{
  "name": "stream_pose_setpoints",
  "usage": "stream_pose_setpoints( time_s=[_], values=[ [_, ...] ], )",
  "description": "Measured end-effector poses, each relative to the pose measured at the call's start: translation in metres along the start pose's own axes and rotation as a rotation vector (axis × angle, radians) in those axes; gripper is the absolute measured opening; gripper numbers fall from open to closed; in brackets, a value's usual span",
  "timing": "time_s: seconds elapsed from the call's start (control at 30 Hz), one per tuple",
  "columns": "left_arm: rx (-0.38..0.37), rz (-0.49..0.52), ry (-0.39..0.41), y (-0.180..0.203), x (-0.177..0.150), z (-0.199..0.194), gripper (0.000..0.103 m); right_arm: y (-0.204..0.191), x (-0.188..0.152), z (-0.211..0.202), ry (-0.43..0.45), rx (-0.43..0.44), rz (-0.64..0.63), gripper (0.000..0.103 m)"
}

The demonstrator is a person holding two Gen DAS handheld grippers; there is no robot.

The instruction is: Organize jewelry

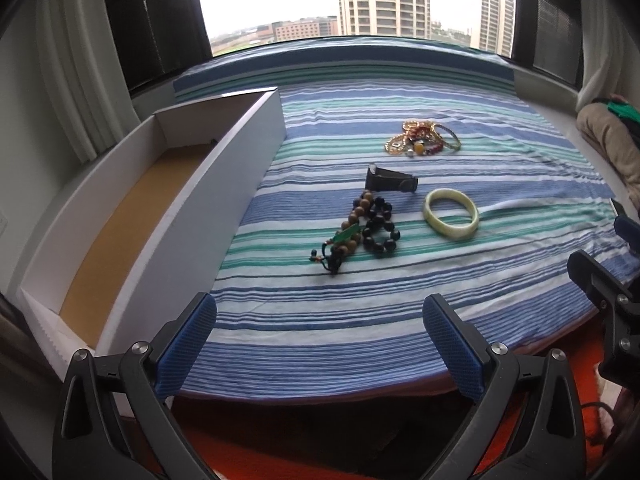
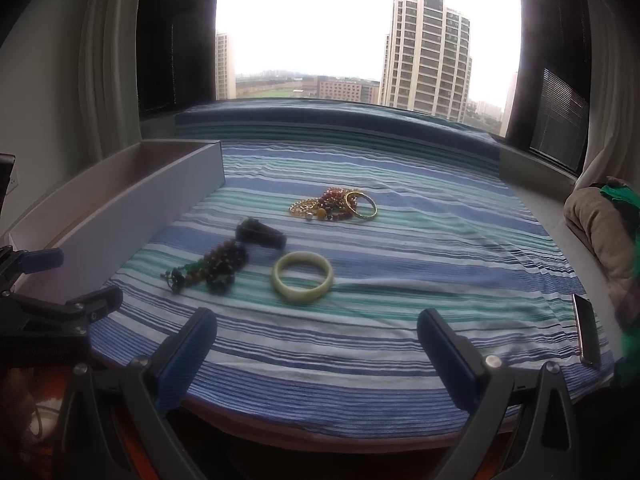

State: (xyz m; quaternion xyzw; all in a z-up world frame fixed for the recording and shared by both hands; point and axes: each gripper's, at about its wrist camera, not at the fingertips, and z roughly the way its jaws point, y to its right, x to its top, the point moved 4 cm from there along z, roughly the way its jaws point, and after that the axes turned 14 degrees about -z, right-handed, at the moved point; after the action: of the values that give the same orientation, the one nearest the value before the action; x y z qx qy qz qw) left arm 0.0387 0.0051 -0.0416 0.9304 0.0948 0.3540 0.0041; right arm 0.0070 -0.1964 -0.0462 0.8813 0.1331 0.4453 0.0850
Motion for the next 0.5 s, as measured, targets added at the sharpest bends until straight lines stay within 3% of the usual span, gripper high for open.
stream_pose_setpoints(
  time_s=[0.5],
  values=[
    [-0.007,0.006,0.003,0.0007,-0.0014,-0.0010,0.103,-0.0034,0.0013,0.0014,-0.010,-0.005,-0.009,0.102]
  ],
)
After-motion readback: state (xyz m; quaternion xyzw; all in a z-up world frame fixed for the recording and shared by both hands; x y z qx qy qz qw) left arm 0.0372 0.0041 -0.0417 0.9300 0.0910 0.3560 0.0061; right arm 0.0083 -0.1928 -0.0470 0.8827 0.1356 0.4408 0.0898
